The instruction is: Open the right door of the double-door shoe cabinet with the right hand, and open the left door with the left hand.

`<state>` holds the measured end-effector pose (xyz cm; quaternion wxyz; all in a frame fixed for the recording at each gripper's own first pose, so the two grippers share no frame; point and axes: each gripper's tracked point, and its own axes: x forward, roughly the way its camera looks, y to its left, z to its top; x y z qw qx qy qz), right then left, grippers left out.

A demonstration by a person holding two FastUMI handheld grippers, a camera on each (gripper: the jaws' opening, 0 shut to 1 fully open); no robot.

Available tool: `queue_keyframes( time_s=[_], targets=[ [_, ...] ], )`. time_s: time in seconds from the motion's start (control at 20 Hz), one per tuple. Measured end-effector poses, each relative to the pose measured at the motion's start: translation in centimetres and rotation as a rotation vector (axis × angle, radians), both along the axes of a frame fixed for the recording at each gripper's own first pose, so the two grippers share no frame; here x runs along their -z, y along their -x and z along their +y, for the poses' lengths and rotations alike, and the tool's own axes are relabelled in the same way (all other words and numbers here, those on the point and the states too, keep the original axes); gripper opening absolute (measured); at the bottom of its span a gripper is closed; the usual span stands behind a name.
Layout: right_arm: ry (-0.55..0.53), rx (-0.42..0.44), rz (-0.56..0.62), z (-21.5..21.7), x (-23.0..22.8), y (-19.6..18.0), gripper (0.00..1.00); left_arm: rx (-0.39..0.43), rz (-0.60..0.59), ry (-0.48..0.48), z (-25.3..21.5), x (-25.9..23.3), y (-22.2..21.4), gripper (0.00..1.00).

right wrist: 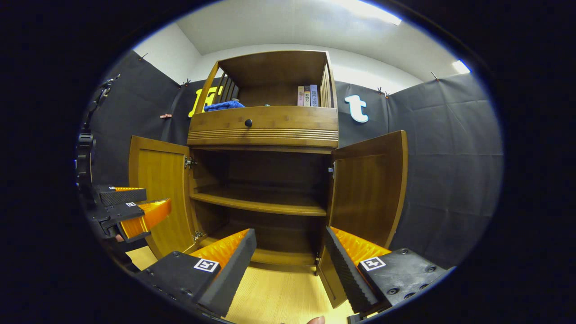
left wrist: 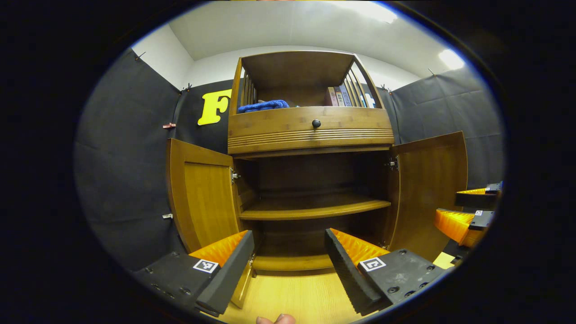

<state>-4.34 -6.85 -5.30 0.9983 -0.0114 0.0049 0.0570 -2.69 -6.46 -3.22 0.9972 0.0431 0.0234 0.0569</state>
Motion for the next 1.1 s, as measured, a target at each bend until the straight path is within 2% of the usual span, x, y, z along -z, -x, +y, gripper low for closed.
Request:
queue_keyframes(
  time_s=[0.7,1.1],
  targets=[
    [0.0,0.004,0.002,-0.17,0.15,-0.05,0.98,0.016,0.008,-0.016,-0.67,0.32,-0.63,0.99],
    [0.002,0.005,0.005,-0.06,0.28,-0.39,0.96,0.012,0.009,-0.013,-0.27,0.6,-0.98,0.99]
  ],
)
